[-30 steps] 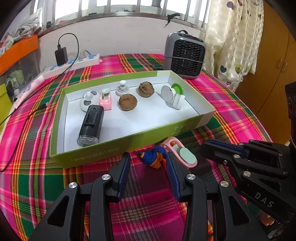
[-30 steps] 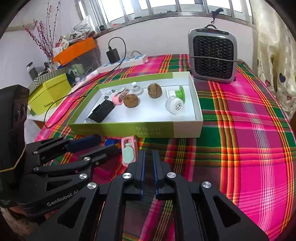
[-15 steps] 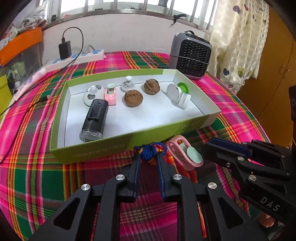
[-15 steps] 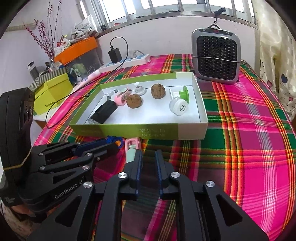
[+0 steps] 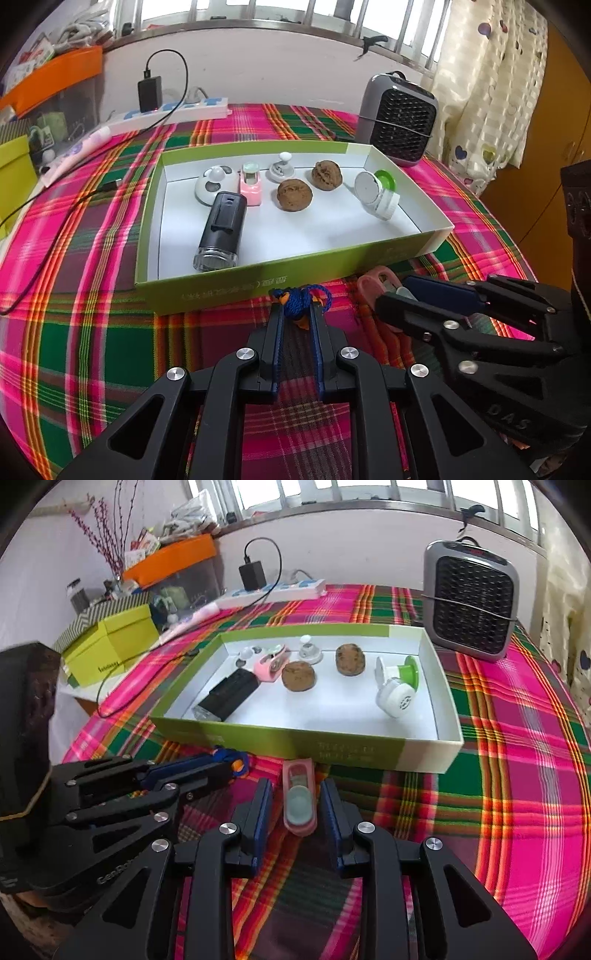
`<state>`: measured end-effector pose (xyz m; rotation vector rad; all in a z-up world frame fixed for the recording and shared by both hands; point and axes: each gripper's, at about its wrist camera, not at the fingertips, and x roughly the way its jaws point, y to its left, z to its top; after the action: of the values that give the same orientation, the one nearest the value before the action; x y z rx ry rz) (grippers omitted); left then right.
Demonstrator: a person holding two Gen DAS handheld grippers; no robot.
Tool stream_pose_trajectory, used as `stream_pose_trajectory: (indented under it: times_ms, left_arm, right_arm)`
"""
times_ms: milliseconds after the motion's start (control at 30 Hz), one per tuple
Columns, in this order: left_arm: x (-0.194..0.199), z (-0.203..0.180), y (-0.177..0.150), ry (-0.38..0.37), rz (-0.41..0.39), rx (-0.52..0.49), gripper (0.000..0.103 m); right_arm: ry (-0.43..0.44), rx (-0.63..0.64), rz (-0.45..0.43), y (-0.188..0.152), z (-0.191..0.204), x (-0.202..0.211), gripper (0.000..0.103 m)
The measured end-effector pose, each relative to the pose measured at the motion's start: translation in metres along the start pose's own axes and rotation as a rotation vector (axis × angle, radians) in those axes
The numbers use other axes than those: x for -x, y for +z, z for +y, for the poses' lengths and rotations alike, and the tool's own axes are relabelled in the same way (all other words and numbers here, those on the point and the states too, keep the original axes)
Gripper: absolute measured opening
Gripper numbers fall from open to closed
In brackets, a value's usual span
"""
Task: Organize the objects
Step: 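Carry the pink clip and blue-cord toy over the box with both grippers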
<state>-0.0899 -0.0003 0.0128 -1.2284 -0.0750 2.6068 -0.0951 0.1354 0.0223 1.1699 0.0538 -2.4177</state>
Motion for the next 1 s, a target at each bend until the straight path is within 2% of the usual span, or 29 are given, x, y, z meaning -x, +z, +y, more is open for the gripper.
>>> stream_pose_trajectory:
  times_ms: [200, 467, 633, 1000]
  left_arm:
    - [-0.0003, -0.0003, -0.0003, -0.001, 0.000, 0.000, 0.012]
    - [-0.0006, -0.0011, -0.0006, -0.002, 0.000, -0.004, 0.012]
    - [-0.0001, -0.0015, -0.0008, -0.005, -0.002, 0.000, 0.012]
    - [0.0045, -0.0030, -0.0021, -0.011, -0.008, -0.004, 0.012]
  right_arm:
    - [-0.044, 0.021, 0.019, -0.0006, 0.0012, -0.0071, 0.028]
    - [-0.048, 0.035, 0.011, -0.0016, 0.0019, -0.0069, 0.028]
    - [-0.052, 0.044, 0.008, -0.0020, 0.0038, -0.0069, 0.018]
    - [-0.040, 0.036, 0.002, -0.0015, 0.0055, -0.0044, 0.018]
